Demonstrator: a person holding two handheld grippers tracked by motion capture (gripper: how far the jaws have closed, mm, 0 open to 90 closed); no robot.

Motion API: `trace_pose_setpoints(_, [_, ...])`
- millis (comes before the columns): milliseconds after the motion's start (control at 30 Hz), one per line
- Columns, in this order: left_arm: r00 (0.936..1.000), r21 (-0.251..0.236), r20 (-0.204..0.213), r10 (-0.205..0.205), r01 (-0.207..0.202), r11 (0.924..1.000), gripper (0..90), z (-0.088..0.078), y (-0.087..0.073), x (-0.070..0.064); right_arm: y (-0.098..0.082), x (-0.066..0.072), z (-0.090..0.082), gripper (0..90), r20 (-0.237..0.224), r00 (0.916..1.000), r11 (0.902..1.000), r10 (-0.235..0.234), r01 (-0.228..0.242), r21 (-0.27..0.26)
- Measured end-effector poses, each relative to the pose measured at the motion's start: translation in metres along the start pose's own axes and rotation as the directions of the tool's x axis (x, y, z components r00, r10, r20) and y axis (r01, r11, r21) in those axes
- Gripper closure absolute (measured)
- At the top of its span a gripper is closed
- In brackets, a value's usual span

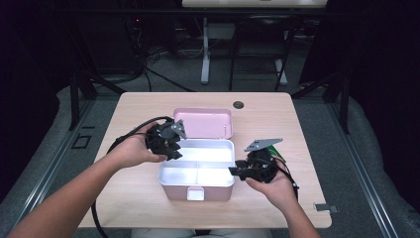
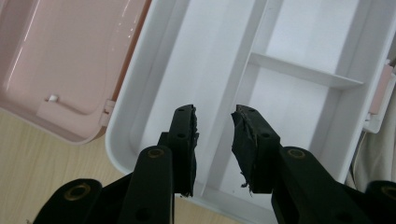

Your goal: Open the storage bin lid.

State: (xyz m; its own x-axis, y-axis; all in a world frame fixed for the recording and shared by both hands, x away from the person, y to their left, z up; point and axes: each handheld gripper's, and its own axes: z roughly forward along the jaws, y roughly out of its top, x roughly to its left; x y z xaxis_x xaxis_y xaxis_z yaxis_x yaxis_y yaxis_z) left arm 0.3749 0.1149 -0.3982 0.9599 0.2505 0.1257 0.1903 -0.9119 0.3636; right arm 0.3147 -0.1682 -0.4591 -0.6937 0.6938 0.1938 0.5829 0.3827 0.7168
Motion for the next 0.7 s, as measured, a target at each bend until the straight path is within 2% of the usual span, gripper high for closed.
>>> trace_pose_setpoints(100, [0.9988, 0.031, 0.001, 0.049, -0.049, 0.9983, 70.0, 0.005, 0.006, -0.003, -0.001, -0.001, 0.002, 61.1, -0.011, 0.9999, 1.0000, 0.007, -0.007, -0.001])
trace_pose_setpoints(200, [0.9983, 0.046, 0.008, 0.058, -0.058, 0.9972, 71.2, 0.008, 0.010, -0.005, -0.001, -0.002, 0.002, 61.2, -0.015, 0.9998, 0.9999, 0.014, -0.014, -0.001])
trace_pose_setpoints(367, [0.9951, 0.081, 0.027, 0.095, -0.097, 0.9920, 72.4, 0.016, 0.017, -0.010, -0.001, -0.002, 0.002, 61.4, -0.017, 0.9997, 0.9998, 0.017, -0.017, -0.006])
trace_pose_setpoints(433, [0.9929, 0.114, 0.032, 0.114, -0.117, 0.9866, 73.3, 0.021, 0.019, -0.013, -0.001, -0.003, 0.002, 62.3, -0.016, 0.9998, 0.9998, 0.015, -0.015, -0.012])
trace_pose_setpoints(700, [0.9904, 0.162, 0.018, 0.137, -0.138, 0.9771, 76.8, 0.030, 0.023, -0.014, -0.001, -0.004, 0.002, 63.3, -0.014, 0.9997, 0.9996, 0.018, -0.019, -0.022])
